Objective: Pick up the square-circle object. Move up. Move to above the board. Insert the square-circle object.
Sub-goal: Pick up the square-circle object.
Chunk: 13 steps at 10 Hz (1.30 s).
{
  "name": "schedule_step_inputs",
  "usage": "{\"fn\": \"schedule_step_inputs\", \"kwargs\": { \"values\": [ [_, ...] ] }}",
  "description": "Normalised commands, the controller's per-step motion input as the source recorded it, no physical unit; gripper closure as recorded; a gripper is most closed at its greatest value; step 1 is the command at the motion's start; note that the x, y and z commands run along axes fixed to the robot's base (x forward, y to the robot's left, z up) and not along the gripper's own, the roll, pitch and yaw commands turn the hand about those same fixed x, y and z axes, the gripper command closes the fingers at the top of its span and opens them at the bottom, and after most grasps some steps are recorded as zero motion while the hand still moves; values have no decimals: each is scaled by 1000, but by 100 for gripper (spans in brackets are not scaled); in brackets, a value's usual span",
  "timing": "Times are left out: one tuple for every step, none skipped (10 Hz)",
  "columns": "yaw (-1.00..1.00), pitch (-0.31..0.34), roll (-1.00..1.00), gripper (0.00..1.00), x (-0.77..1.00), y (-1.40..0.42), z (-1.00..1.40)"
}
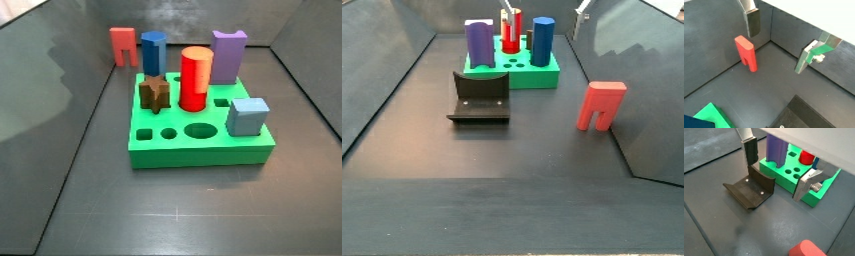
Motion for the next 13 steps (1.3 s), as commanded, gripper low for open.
{"fn": "schedule_step_inputs", "kwargs": {
  "values": [
    [-91,-119,-33,0,-849,131,-46],
    [-26,-156,0,0,-1000,183,-77],
    [0,-174,0,0,-1000,203,-151],
    [0,-179,0,0,-1000,203,-209],
    [0,-193,0,0,-1000,186,-251],
    [0,-234,-1,0,-1000,137,-374],
    [0,-223,-13,0,-1000,109,-380],
    [0,-199,-31,0,-1000,0,-303],
    [0,-180,-37,0,-1000,0,-231],
    [0,-154,-37,0,-894,0,-166],
    [0,-146,-33,0,-749,0,-137],
    [31,-139,-97,0,-360,0,-251],
    [0,-84,-134,0,-29,60,-314]
  ]
}}
